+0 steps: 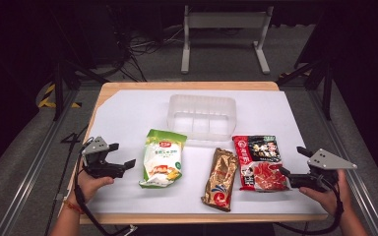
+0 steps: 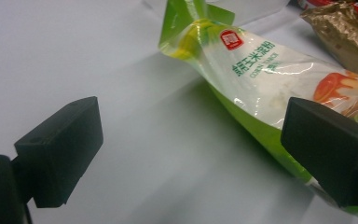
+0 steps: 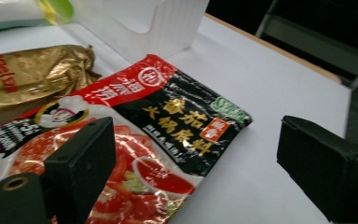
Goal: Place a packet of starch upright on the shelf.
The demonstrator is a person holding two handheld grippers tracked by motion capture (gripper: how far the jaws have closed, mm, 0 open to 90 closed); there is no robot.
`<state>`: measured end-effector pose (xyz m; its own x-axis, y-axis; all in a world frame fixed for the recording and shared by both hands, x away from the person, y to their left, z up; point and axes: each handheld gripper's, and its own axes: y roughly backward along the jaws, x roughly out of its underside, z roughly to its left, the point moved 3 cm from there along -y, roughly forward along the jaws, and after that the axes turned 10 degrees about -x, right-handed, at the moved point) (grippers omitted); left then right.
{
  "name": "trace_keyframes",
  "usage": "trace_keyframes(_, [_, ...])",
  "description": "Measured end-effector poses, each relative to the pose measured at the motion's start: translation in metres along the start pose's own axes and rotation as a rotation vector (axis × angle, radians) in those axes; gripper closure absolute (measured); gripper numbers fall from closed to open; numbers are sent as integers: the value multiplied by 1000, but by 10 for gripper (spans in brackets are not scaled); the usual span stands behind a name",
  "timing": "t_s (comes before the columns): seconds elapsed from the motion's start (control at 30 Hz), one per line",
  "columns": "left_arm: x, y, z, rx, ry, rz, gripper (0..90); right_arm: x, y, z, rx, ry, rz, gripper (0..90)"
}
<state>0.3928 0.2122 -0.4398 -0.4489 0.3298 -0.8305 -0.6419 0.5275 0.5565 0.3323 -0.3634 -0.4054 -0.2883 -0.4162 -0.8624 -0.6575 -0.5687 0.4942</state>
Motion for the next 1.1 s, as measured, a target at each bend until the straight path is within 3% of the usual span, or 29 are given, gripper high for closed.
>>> trace_keyframes(0.07, [-1,-2,-6,4,-20,7,67,7,-4,1,-24,-22,-3,125])
trace_keyframes(0.17, [-3,-3,-7,26,-4,-14,69,11,-12,7,-45,-12,12,126])
trace_keyframes(0.3, [-2,-4,-10,31,-29,-6,70,10,-18,14,-72,2,22,126])
trace_keyframes(0.47, [-5,-7,-8,52,9,-26,70,12,-21,18,-66,11,34,124])
trace_keyframes(0.57, [-9,-13,-10,63,-2,-12,69,13,-20,19,-63,18,40,124])
trace_keyframes(0.87, [-17,-40,-2,118,67,34,71,13,-21,20,-73,8,33,125])
trace_keyframes(1.1, [-26,-56,-3,154,80,91,82,14,-25,22,-87,9,49,127])
